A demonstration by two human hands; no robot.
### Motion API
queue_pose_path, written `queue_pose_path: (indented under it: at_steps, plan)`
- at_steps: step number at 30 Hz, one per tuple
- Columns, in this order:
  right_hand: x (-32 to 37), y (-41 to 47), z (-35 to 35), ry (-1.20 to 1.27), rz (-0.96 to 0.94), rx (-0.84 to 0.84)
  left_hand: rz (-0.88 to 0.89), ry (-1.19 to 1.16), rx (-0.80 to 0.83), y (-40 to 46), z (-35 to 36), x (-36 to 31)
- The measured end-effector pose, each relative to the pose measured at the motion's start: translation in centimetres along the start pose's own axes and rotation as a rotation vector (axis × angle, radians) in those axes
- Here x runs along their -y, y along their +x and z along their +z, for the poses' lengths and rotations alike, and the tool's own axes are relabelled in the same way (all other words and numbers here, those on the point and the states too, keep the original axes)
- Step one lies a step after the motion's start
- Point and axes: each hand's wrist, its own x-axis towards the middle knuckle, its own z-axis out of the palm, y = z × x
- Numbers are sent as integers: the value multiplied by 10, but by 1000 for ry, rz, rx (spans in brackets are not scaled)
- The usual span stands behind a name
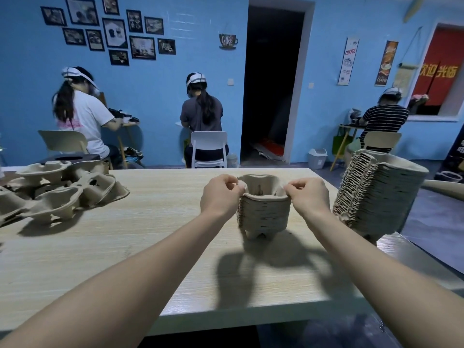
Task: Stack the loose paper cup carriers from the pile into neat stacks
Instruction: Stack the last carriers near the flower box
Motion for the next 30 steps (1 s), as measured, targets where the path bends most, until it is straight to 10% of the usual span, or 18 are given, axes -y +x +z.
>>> queue_pose_path:
  at_steps: [14, 30]
  plan:
    - [58, -57, 68, -143, -534, 183, 75, 262, -15, -10, -82, 53]
    - [88, -111, 251, -97, -479, 586, -124, 485, -190, -9, -208, 186]
